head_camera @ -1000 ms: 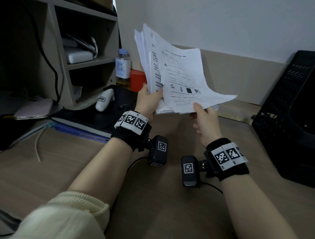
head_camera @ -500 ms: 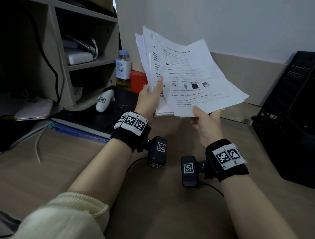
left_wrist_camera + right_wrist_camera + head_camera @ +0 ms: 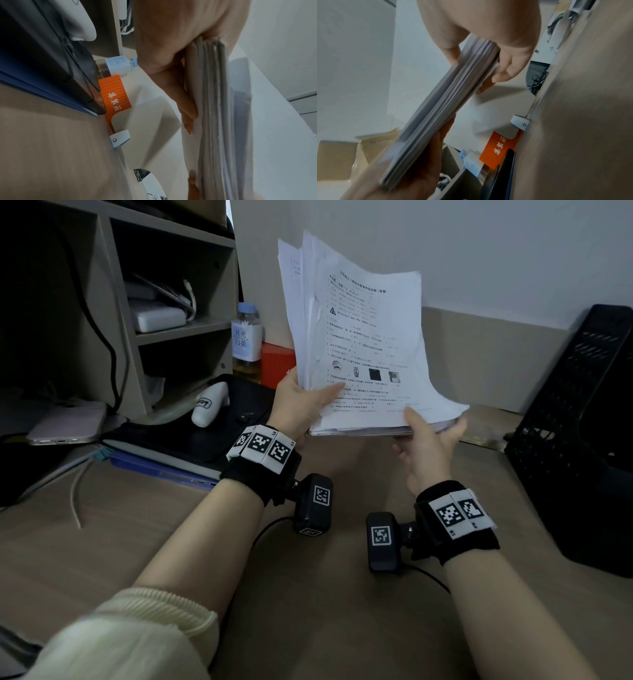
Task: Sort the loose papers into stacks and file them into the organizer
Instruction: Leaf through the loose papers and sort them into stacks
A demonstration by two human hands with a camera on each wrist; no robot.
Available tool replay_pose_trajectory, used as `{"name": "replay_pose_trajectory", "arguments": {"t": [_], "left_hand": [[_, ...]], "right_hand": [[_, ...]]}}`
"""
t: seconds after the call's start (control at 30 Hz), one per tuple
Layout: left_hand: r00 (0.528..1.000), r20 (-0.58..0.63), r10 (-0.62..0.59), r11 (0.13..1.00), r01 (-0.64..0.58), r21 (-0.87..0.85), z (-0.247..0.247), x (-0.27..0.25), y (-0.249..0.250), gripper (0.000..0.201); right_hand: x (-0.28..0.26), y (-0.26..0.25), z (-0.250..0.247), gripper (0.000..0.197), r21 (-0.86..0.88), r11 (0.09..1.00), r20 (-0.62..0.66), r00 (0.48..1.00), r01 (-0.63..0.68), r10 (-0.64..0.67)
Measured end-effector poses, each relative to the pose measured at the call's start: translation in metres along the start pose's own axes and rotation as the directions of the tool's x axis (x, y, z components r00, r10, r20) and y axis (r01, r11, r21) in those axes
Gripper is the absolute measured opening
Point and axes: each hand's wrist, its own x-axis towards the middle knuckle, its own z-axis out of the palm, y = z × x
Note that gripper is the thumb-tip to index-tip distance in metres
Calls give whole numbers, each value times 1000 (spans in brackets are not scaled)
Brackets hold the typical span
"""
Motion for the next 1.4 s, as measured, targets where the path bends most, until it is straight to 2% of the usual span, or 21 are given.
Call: {"name": "replay_pose_trajectory", "arguments": {"t": [0.1,0.23,0.47,0.57,0.73,1.07,1.17,1.3,1.4], "left_hand": [[999,6,-32,999,32,-5,-6,5,0,45],[995,38,-92,996,92,-8,-12,9,-1,59],[993,43,-113,993,114,-7,-10,8,-1,61],[994,51,-96,995,96,16,-11,8,-1,61],[995,61,-83,997,83,-5,-11,7,1,50],[993,92,-70,997,73,-27,-12,5,6,57],[994,86,-74,997,75,-12,-15,6,7,56],[994,84,-73,997,72,16,-17,7,8,58],[991,107,-76,997,72,41,-18,6,9,59]], "right_hand": [[9,-7,-14,82,62,998,-66,997,-24,28],[17,-13,-25,55,4,1000,-52,999,-15,16],[21,-19,-32,31,3,999,-106,994,35,-34],[20,-20,-32,31,-18,998,-99,993,56,-57],[18,-20,-29,25,16,997,-122,990,75,-73],[17,-17,-25,16,8,994,-82,991,107,-106],[20,-20,-28,5,28,998,-55,997,50,-48],[24,-26,-36,10,82,991,58,993,-104,100],[23,-30,-42,9,15,982,173,968,-190,184]]}}
